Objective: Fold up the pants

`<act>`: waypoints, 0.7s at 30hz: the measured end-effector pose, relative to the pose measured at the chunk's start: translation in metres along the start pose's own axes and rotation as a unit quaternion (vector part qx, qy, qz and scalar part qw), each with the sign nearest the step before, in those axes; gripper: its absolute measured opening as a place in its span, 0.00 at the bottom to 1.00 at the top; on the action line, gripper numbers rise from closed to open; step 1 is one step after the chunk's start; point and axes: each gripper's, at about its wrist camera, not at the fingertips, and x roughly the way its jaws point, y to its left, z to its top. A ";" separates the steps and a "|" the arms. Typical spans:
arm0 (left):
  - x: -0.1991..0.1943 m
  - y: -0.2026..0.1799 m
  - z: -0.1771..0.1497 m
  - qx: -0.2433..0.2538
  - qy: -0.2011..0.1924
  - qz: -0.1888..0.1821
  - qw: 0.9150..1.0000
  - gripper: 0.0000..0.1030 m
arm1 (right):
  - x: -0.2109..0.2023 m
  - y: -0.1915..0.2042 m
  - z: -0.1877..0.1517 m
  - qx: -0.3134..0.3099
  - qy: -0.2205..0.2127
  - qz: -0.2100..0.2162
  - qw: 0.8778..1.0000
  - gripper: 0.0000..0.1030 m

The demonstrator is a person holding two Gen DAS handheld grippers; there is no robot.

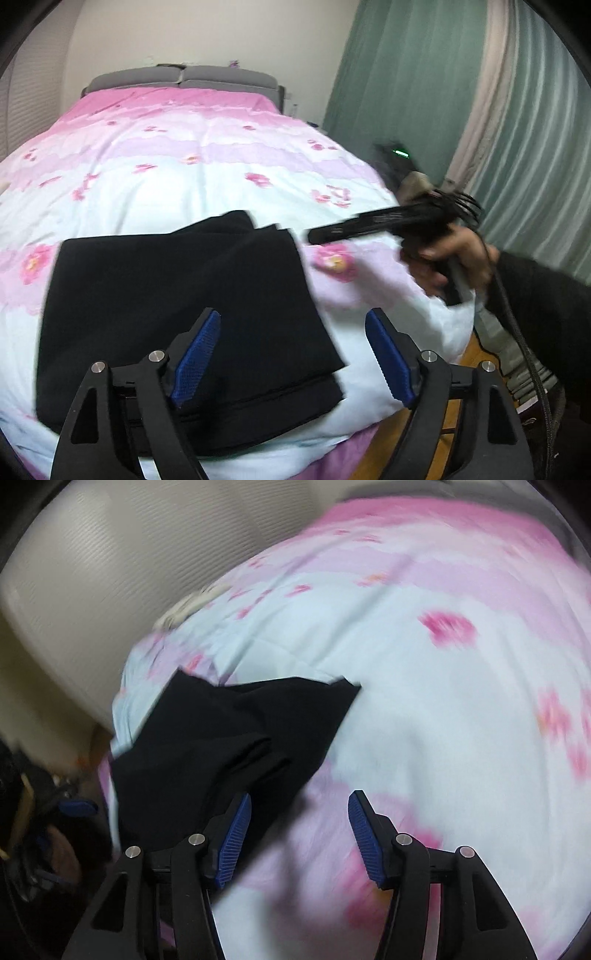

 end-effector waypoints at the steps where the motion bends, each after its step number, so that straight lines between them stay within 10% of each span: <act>1: -0.002 0.012 0.001 -0.005 0.000 0.009 1.000 0.78 | -0.004 -0.001 -0.008 0.038 -0.014 0.014 0.999 0.56; 10: 0.005 0.068 0.009 -0.010 0.008 0.055 0.998 0.79 | 0.015 0.038 -0.044 0.197 -0.124 0.015 0.972 0.68; 15: 0.012 0.101 0.012 -0.029 0.015 0.066 0.997 0.79 | 0.033 0.050 -0.039 0.215 -0.132 -0.039 0.967 0.15; 21: 0.004 0.132 0.021 -0.058 -0.009 0.073 0.996 0.79 | 0.016 0.068 -0.022 0.154 -0.162 -0.037 0.974 0.11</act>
